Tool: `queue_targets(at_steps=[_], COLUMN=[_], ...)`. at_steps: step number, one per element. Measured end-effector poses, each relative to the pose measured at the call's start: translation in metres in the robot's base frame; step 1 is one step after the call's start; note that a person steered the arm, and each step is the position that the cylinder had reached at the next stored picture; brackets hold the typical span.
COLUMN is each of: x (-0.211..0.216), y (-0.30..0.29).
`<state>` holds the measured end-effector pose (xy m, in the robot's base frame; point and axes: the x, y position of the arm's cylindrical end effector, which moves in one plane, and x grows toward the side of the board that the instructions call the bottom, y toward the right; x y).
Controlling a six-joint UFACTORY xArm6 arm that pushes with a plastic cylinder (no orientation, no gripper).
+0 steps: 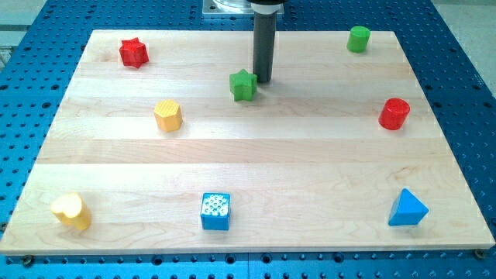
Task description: Move the blue triangle to the left of the green circle
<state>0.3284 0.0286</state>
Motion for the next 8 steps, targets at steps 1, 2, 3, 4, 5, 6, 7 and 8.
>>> queue_targets(at_steps=[1,2,3,4,5,6,7,8], x=[0.019,0.041,0.039,0.036,0.048,0.146,0.261,0.289], y=[-0.007,0.017,0.119,0.201,0.264,0.297,0.266,0.235])
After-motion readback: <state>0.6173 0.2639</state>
